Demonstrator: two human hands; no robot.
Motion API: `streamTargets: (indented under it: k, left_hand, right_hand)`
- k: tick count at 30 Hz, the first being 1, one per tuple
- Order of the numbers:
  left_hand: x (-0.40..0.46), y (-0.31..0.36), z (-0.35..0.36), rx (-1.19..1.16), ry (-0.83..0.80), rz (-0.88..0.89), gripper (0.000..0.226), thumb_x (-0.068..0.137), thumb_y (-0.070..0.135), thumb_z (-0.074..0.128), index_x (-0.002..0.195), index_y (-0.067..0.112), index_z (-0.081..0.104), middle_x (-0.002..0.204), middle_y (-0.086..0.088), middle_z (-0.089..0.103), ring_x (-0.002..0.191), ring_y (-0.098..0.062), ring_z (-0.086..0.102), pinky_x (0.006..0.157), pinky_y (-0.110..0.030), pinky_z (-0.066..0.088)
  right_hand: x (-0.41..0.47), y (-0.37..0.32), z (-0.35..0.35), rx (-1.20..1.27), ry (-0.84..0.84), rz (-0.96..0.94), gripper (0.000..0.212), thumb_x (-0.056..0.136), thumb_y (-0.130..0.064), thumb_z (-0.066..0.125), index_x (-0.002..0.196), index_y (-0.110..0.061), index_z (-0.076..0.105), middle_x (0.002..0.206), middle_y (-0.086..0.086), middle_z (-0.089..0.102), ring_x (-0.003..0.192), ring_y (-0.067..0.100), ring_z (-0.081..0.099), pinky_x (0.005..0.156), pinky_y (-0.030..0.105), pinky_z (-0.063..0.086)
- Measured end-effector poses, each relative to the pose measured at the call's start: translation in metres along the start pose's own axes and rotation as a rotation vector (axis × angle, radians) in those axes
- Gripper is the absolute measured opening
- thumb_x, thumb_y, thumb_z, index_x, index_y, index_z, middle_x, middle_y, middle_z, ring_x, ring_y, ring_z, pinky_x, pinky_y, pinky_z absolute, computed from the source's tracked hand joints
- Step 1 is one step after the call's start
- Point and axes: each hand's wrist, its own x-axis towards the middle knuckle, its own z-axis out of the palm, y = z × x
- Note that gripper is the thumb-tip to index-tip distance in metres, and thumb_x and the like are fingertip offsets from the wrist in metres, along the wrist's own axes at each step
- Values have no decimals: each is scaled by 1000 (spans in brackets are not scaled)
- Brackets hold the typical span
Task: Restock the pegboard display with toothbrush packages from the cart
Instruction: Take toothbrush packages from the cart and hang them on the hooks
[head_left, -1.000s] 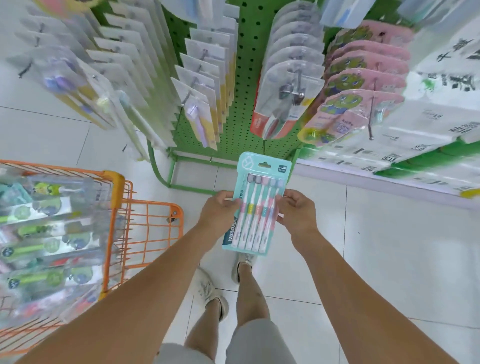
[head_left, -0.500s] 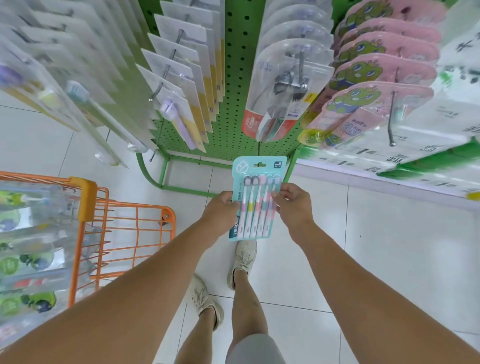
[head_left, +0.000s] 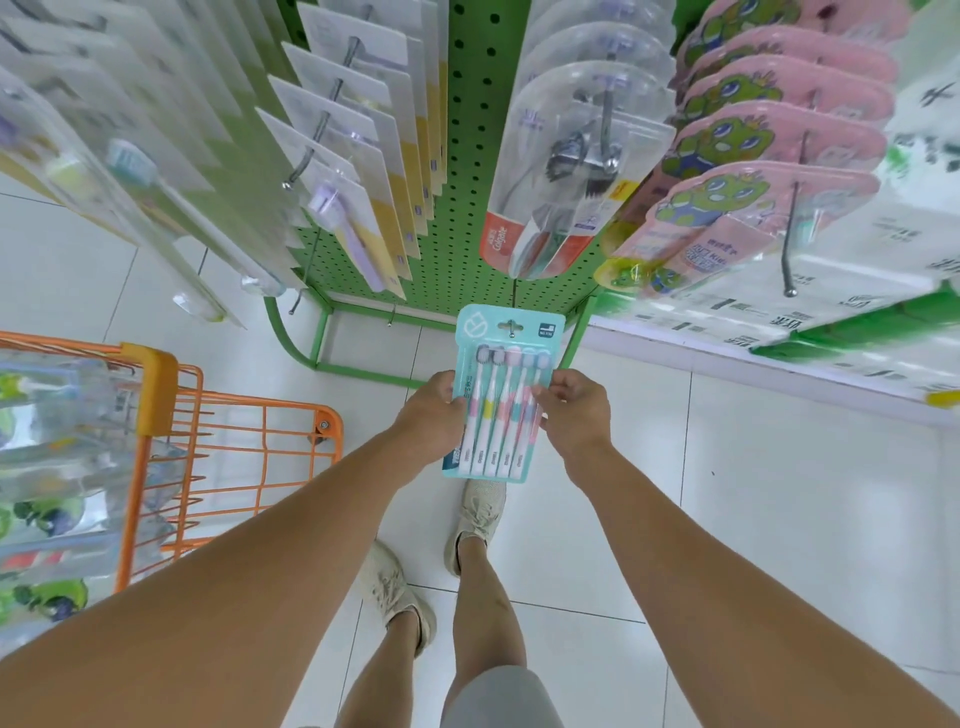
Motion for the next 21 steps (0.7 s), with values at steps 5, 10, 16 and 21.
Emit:
streamTargets:
  k: [5, 10, 16, 21]
  left_hand:
    - [0, -8, -18, -26, 29, 8, 51, 104, 19, 46, 154, 24, 33, 154, -1, 43, 114, -22, 56, 83, -26, 44]
    - [-19, -13, -35, -47, 51, 16, 47, 105, 16, 44, 152, 20, 39, 149, -4, 48, 108, -15, 52, 84, -24, 40]
    - [-59, -17, -47, -223, 48, -46, 42, 102, 17, 51, 145, 18, 49, 133, -7, 59, 89, -14, 55, 79, -26, 45]
    - [-109, -26, -84, -355, 70, 2, 35, 102, 11, 51, 137, 12, 56, 116, -8, 61, 75, -6, 52, 65, -18, 45]
  right_hand:
    - [33, -46, 9, 57, 94, 98, 25, 99, -20, 60, 123, -13, 66, 118, 10, 70, 103, 30, 66, 75, 30, 53]
    - [25, -54, -3, 152, 74, 303, 49, 106, -32, 46, 152, -18, 39, 155, 14, 41, 114, 17, 57, 98, 33, 53]
    - [-59, -36, -14, 235, -26, 419, 26, 105, -21, 51, 120, -2, 60, 92, 8, 63, 75, 19, 60, 77, 31, 56]
    - [-149, -55, 20, 196, -178, 378, 11, 99, -13, 62, 102, -2, 65, 91, 14, 64, 75, 25, 62, 80, 36, 57]
